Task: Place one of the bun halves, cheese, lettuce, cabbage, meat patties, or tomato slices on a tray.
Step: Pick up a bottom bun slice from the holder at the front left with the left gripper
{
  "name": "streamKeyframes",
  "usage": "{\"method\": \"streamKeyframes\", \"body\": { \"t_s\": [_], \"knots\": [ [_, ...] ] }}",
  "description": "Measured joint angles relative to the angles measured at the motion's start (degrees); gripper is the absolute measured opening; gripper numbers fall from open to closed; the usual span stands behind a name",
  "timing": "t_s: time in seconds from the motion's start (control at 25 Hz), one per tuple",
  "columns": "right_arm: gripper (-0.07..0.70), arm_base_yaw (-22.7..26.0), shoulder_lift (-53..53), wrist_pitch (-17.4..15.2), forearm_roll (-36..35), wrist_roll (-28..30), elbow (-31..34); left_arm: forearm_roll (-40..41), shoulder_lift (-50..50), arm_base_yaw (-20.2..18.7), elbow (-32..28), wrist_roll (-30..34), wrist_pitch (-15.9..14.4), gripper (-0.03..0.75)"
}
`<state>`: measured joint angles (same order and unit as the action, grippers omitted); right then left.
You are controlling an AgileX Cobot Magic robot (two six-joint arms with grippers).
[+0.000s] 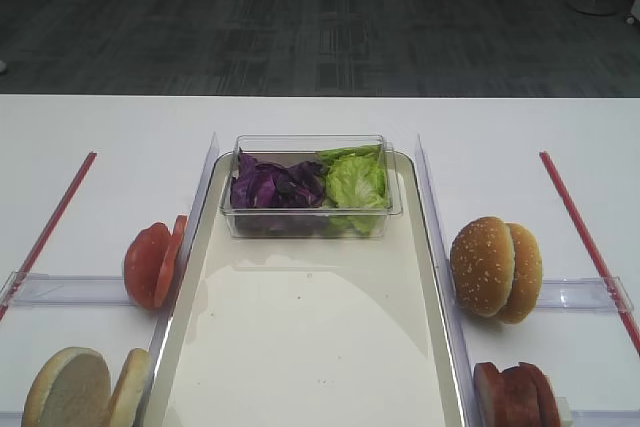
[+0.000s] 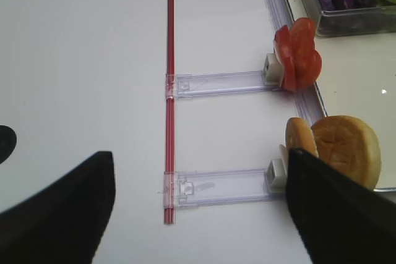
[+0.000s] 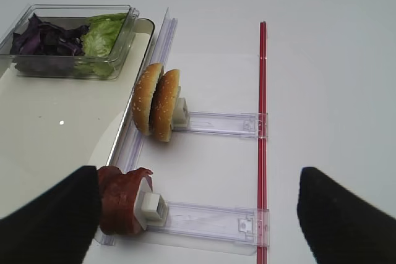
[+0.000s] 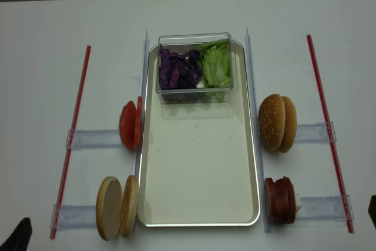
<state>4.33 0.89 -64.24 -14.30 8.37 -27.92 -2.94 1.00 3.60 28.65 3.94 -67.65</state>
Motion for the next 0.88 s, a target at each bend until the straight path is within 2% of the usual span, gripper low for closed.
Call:
{"method": "streamKeyframes", "body": {
  "t_s": [0.88],
  "knots": [
    [0.657,0.00,0.00,0.00,0.00,0.00,0.00,0.00,0.00,0.00,0.00,0.00,0.00,0.538]
  ]
}}
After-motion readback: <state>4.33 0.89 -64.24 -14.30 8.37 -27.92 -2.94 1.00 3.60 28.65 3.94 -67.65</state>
